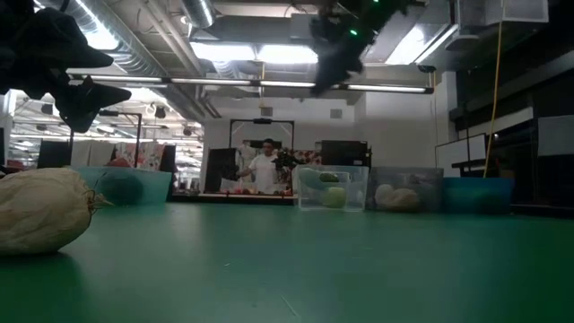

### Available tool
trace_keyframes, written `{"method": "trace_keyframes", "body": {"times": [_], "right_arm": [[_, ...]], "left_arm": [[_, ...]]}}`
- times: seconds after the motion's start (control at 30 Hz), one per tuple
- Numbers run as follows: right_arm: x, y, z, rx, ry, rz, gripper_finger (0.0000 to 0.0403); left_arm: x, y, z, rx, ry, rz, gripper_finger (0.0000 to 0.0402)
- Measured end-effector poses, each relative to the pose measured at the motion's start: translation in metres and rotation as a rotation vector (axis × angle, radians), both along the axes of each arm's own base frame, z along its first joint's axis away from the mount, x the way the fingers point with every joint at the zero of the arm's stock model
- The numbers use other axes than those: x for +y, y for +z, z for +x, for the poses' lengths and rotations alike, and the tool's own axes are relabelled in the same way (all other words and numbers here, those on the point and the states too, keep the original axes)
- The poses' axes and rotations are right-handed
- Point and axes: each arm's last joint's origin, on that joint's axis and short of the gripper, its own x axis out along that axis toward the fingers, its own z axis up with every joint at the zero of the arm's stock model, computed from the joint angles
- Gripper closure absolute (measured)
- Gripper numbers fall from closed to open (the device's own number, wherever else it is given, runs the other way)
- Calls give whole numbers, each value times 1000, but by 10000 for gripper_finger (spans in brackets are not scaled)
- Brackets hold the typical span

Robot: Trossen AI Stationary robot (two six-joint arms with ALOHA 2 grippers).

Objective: Sort produce into baskets
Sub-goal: Put the white garlic into the top black transparent bin

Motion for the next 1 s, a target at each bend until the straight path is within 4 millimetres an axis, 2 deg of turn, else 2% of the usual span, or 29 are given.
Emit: {"method": "trace_keyframes", "body": {"times": [0.1,0.3,0.43,0.67,0.87,1.0], "right_arm": [[-16,-1,-26,77,-83,20,269],[-41,-8,-77,98,-239,57,269],[-50,-15,-110,100,-329,67,269],[-61,-43,-162,110,-494,101,269],[-71,-60,-194,62,-692,168,269],[-76,-64,-206,25,-789,236,269]], "left_arm": [[0,0,0,3,0,1,161],[0,0,0,4,-1,5,161],[0,0,0,4,-1,6,161],[0,0,0,5,0,18,161],[0,0,0,4,3,18,161],[0,0,0,5,6,18,161]]}}
